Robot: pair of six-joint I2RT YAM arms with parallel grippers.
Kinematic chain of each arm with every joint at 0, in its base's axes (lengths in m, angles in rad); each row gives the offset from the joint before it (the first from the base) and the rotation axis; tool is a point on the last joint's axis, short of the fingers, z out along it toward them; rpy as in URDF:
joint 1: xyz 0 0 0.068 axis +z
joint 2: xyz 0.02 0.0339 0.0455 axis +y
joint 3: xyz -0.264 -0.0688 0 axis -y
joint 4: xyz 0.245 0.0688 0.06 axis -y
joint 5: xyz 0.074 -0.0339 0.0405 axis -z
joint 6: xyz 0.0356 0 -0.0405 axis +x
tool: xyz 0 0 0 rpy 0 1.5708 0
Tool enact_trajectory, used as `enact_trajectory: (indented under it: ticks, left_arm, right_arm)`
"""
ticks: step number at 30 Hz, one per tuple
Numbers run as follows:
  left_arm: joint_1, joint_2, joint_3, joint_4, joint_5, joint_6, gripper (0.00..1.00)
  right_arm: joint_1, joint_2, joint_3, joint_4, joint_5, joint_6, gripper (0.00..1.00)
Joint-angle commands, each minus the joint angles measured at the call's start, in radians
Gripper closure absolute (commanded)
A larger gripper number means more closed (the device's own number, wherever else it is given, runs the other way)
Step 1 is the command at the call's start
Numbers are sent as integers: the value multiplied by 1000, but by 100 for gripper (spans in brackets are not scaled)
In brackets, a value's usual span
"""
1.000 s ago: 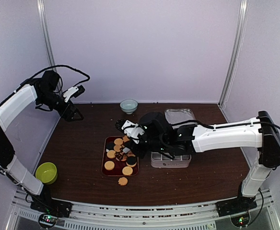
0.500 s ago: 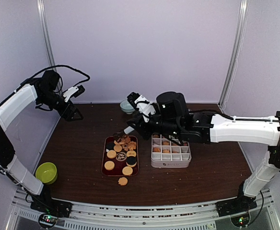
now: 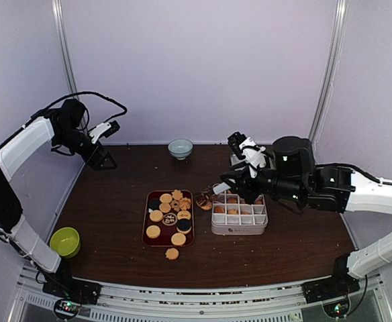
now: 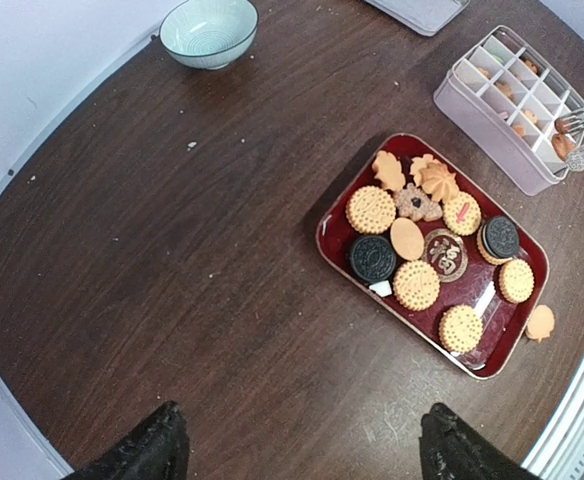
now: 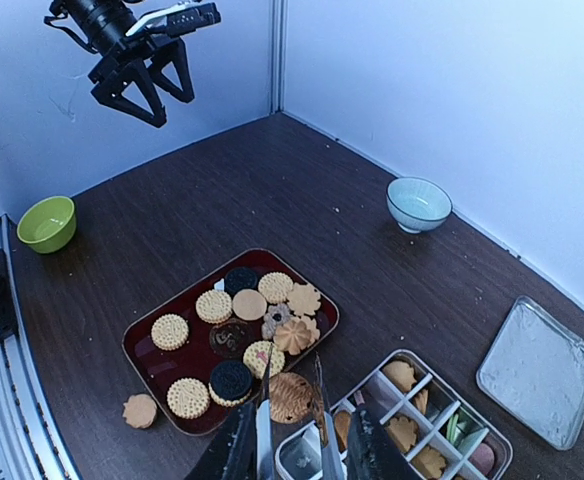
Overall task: Pack the cookies
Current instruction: Place the fake cookies in the empty pocket of the box.
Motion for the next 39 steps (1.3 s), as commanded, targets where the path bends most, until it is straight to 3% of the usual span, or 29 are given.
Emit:
enact_trajectory:
  ticks: [1, 14, 18, 21, 26, 39]
  left_arm:
    - [4, 22, 47, -6, 8, 3, 18]
    - [4, 52, 81, -19, 43, -4, 18]
    - [4, 56, 85, -28, 43, 2, 17]
    - [4, 50, 82, -36, 35, 9, 18]
    - [4, 42, 67, -36, 32, 21, 18]
    - [5, 40, 73, -36, 45, 20, 18]
  right_arm:
    - [-5, -74, -51, -51, 46, 53, 93]
    - [-5, -93, -108, -54, 58, 90, 91]
    - [-6, -79, -112, -49, 59, 91, 87]
    - [-5, -74, -113, -55, 56, 90, 76]
    - [-5, -72, -105, -70, 60, 87, 68]
    - [-5, -93, -50, -101, 101, 37, 65]
